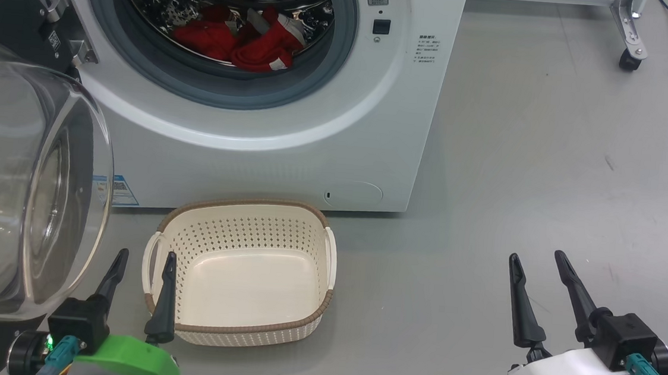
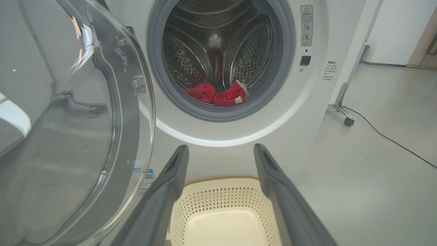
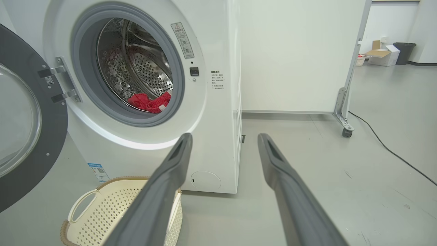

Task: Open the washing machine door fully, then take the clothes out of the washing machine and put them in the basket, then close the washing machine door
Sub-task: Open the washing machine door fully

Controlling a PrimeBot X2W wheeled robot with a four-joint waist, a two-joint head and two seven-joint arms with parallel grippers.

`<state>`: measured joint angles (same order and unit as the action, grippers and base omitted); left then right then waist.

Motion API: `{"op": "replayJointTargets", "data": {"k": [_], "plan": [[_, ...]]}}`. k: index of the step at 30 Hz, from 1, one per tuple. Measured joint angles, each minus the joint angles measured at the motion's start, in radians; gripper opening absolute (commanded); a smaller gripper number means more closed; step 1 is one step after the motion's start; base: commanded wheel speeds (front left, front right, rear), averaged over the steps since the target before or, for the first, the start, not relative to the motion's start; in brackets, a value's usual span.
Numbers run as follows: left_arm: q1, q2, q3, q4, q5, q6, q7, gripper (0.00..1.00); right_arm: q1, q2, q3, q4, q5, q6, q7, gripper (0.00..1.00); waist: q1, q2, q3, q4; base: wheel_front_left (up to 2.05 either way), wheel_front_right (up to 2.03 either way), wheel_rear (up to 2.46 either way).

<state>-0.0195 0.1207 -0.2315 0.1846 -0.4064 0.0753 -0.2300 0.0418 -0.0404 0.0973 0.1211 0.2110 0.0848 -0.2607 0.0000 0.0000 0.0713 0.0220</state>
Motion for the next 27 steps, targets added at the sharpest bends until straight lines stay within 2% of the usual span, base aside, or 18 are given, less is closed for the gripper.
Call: {"op": "replayJointTargets", "data": {"k": [27], "plan": [[0.007,-0.004,-0.011,0.012,0.003,0.008,0.000,1.00,0.014,0.000,-0.016,0.005,0.000,-0.001,0.000,1.00,0.0000,0.0000,-0.029,0.014,0.00,0.00,0.00]]}}
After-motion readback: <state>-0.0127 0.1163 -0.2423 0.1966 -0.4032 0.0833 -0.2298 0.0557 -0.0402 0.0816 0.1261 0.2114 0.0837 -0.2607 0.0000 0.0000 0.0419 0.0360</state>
